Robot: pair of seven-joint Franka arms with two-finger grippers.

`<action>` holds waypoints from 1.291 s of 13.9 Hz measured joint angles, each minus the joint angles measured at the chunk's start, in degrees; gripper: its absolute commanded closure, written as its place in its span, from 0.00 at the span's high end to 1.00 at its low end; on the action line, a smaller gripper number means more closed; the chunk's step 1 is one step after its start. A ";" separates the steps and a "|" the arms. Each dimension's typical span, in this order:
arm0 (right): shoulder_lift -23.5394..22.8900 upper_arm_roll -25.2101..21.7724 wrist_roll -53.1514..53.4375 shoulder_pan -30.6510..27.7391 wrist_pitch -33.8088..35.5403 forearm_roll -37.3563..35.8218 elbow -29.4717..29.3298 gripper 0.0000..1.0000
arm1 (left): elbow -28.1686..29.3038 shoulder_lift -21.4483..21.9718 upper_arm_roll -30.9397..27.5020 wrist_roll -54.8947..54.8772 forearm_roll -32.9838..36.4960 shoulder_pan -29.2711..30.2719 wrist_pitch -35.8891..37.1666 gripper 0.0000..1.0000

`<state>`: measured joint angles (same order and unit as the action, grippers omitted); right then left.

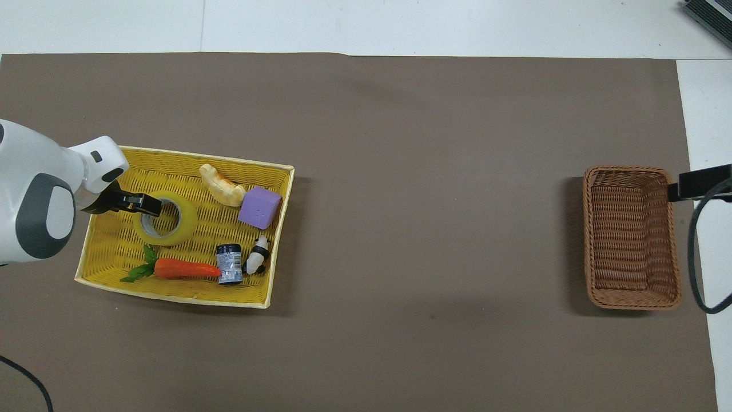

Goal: Move tape to another basket
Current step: 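Reach the left gripper into the yellow basket and grasp the tape roll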

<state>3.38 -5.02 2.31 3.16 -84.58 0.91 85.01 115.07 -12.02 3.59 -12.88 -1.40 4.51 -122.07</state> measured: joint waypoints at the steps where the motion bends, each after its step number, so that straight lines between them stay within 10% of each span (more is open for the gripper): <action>1: 0.00 0.00 0.00 0.00 0.00 0.00 0.00 1.00 | 0.77 -0.07 0.00 -0.25 0.00 0.00 -0.44 0.21; 2: 0.00 0.00 0.00 0.00 0.00 0.00 0.00 1.00 | 1.52 -0.11 -0.01 -0.61 0.00 0.01 -0.96 0.01; 8: 0.00 -0.12 0.00 -0.37 0.91 0.00 -0.01 1.00 | 2.45 -0.17 -0.02 -1.56 -0.02 0.31 -1.82 0.00; 18: 0.16 -0.17 -0.18 -0.55 5.42 -0.13 -0.20 1.00 | -16.07 0.14 0.30 0.64 -0.10 0.32 19.22 0.00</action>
<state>3.54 -5.19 2.13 2.60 -79.16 0.78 84.81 99.00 -11.87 3.89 -12.24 -1.50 4.84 -102.85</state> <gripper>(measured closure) 0.000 0.780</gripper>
